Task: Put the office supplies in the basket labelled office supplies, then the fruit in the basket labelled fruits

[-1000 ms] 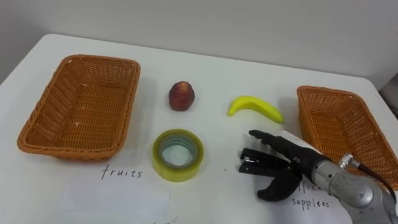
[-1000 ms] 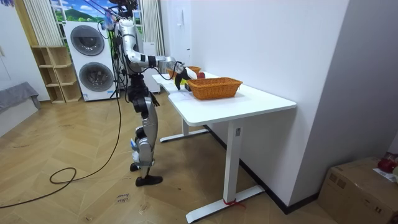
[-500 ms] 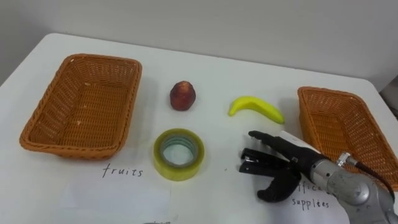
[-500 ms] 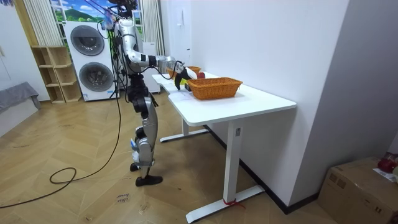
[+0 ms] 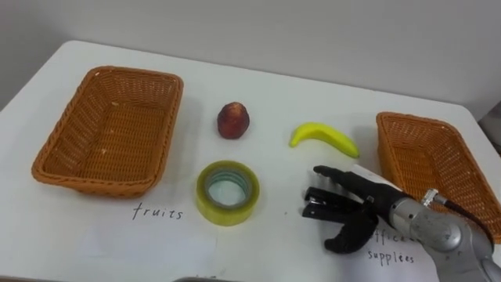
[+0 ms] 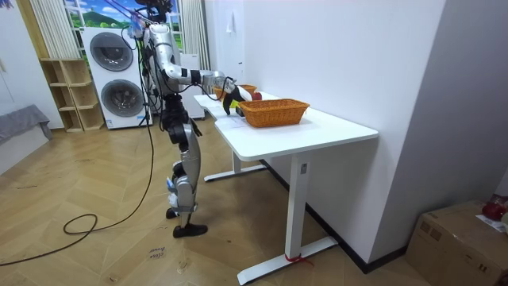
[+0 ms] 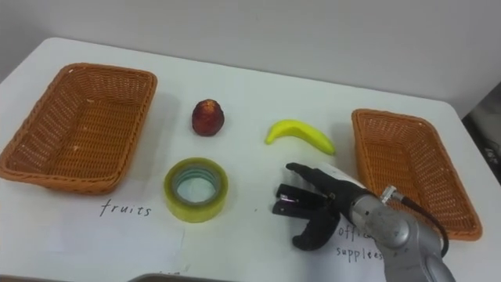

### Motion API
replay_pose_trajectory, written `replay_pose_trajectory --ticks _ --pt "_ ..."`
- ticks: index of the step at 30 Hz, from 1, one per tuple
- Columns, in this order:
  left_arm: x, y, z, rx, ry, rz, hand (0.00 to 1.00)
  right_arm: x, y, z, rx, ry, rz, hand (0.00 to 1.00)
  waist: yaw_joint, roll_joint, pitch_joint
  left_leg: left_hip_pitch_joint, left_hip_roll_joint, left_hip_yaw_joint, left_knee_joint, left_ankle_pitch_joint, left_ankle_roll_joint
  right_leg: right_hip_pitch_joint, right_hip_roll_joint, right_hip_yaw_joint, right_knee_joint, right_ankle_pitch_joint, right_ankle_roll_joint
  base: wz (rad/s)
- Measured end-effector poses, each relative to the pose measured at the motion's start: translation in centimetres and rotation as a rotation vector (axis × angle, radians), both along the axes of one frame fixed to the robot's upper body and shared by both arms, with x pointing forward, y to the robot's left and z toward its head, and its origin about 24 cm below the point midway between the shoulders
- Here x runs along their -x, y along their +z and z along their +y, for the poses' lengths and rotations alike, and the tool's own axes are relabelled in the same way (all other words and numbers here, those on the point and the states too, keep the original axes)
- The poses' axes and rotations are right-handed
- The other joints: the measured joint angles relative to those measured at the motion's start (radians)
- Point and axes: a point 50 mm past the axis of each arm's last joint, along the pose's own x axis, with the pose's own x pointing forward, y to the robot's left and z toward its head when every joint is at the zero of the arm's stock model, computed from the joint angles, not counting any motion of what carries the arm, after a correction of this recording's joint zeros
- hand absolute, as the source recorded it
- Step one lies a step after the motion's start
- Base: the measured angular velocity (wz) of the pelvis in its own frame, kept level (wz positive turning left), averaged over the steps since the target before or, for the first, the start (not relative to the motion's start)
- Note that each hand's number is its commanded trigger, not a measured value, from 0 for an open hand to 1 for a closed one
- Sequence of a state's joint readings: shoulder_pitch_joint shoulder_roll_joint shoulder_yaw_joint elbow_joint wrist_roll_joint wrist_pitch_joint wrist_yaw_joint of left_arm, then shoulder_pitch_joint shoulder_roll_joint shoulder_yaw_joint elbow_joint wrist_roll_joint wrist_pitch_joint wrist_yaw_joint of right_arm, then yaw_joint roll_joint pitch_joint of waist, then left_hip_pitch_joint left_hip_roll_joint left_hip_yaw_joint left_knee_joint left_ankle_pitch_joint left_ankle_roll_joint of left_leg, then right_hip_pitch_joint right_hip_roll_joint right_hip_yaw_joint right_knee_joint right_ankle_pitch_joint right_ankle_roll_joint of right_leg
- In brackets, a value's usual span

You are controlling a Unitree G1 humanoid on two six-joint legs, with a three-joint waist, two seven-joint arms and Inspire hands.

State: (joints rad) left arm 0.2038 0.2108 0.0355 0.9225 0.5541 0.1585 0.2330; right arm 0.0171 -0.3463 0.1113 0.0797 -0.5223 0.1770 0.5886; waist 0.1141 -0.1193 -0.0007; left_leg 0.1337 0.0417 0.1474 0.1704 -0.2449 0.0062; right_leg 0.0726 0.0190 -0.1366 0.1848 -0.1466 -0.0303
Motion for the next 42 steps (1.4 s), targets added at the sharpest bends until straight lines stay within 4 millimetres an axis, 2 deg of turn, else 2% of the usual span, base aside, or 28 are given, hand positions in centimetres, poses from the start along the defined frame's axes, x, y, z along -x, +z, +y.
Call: replay_pose_trajectory --ticks 4,5,6,7,8,20,28,42 --pt "0.1 0.0 0.1 -0.004 0.004 0.008 0.00 -0.3 -0.1 0.0 0.005 0.002 0.006 0.00 0.001 -0.003 0.0003 0.000 0.000 0.000 0.000 0.002 0.001 0.000 0.000 -0.001 0.000 0.003 0.000 0.00" --pt "0.1 0.0 0.1 -0.005 0.004 0.009 0.00 -0.3 -0.2 0.0 0.007 0.002 0.007 0.20 0.002 -0.004 0.0001 0.000 0.000 0.000 0.000 0.002 0.002 0.000 -0.001 -0.001 0.000 0.003 0.000 0.00" --pt "0.1 0.0 0.1 -0.005 0.003 0.010 0.00 -0.3 -0.2 0.0 0.008 0.001 0.008 0.73 0.002 -0.005 0.0000 0.000 0.000 0.000 0.000 0.002 0.002 0.000 -0.001 -0.001 0.000 0.003 0.001 0.00" --pt "0.1 0.0 0.1 -0.008 0.000 0.014 0.00 -0.3 -0.2 0.0 0.009 0.001 0.008 0.96 0.003 -0.005 -0.0001 0.000 0.000 0.000 0.000 0.002 0.002 0.000 -0.001 -0.002 0.000 0.003 0.001 0.00" --pt "0.1 0.0 0.1 -0.010 0.001 0.016 0.00 -0.3 -0.2 0.0 0.010 0.001 0.009 1.00 0.003 -0.006 -0.0008 0.000 -0.001 -0.001 0.000 0.002 0.002 0.001 -0.002 -0.003 0.000 0.004 0.001 0.00" --pt "-0.1 0.0 0.0 -0.010 -0.001 0.013 0.00 -1.9 0.4 -0.2 0.137 -0.040 -0.089 1.00 0.003 -0.007 -0.0018 0.000 -0.001 -0.018 -0.002 0.002 0.002 0.014 0.000 -0.015 -0.017 0.005 0.002 0.05" --pt "-0.4 0.1 0.1 -0.012 -0.004 0.004 0.00 -2.1 0.4 0.0 0.182 -0.052 -0.112 1.00 0.006 -0.007 -0.0019 0.000 -0.002 -0.020 -0.004 0.002 0.002 0.014 0.000 -0.015 -0.018 0.005 0.002 0.01" --pt "-0.6 0.1 0.0 -0.036 -0.004 -0.023 0.00 -1.9 0.0 0.5 0.110 -0.078 -0.112 1.00 0.001 -0.004 -0.0027 0.001 -0.001 -0.016 -0.005 0.002 0.002 0.012 0.000 -0.016 -0.017 0.005 0.002 -0.01"
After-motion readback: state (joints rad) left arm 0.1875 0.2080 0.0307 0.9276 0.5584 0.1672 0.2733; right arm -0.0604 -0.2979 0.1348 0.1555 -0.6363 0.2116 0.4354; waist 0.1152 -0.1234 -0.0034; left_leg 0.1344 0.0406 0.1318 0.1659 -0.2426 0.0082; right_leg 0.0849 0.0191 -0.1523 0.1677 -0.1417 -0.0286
